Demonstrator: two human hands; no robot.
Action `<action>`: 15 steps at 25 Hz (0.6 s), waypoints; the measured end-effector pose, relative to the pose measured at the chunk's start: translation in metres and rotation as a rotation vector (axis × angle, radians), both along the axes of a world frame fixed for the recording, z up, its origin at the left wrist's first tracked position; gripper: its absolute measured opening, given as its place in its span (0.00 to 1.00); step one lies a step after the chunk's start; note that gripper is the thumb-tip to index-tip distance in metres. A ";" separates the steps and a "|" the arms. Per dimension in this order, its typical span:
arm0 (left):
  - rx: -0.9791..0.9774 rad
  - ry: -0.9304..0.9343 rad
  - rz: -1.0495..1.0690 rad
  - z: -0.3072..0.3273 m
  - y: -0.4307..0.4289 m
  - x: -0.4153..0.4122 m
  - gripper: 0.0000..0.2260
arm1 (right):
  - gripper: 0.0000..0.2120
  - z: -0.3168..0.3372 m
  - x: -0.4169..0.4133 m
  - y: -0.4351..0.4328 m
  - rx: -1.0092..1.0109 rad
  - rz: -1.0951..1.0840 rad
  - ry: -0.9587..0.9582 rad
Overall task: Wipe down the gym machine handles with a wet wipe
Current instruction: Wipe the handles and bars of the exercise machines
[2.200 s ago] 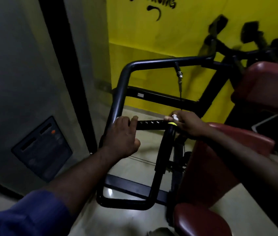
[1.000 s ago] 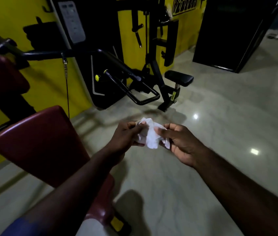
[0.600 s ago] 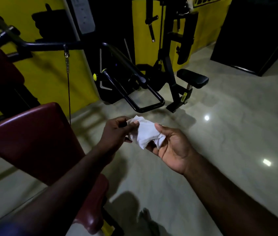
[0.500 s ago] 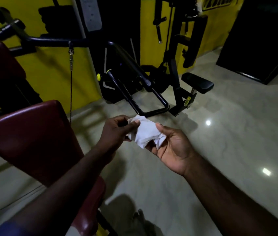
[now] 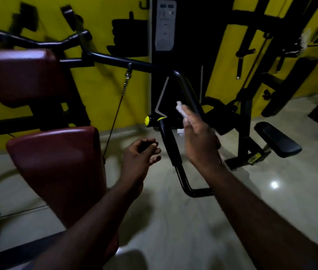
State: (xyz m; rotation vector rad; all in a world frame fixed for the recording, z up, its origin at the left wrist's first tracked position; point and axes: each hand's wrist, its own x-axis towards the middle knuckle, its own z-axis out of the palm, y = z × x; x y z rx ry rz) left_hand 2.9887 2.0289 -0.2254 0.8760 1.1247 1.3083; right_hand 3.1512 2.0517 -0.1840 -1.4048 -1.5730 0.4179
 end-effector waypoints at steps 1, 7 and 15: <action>-0.018 -0.019 0.012 -0.002 0.002 0.005 0.06 | 0.22 -0.007 -0.008 0.008 -0.016 0.093 -0.124; -0.129 -0.102 0.210 0.000 0.009 0.021 0.07 | 0.24 -0.059 0.012 -0.024 0.002 0.424 -0.061; -0.162 -0.097 0.538 0.005 0.003 0.025 0.06 | 0.06 -0.035 -0.001 0.094 0.403 0.750 -0.392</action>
